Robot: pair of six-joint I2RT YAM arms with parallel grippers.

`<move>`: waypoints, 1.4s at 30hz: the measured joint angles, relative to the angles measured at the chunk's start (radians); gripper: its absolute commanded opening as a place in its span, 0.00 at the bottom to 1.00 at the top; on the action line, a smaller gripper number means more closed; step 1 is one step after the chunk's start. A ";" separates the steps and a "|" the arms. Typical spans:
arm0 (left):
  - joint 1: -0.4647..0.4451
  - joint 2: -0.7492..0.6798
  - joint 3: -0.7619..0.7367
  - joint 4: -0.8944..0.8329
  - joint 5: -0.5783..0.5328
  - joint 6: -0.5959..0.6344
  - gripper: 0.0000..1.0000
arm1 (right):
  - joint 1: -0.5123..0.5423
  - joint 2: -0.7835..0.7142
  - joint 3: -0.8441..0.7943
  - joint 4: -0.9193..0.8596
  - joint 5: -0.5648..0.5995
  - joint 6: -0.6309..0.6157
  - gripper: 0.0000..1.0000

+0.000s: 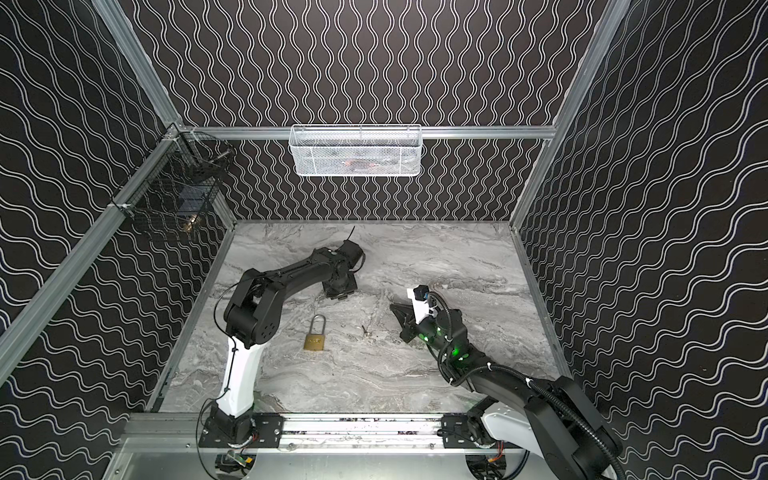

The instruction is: Unlock with the key

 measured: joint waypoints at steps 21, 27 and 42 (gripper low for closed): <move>-0.105 -0.640 -0.806 0.786 0.021 -0.048 0.32 | 0.023 0.230 0.142 -0.056 0.007 0.047 0.00; -0.113 -0.747 -0.963 1.028 0.008 -0.063 0.30 | 0.070 0.307 0.208 -0.102 0.040 0.072 0.00; -0.189 -0.697 -1.063 1.414 -0.023 -0.209 0.27 | 0.144 0.374 0.269 -0.182 0.135 0.095 0.00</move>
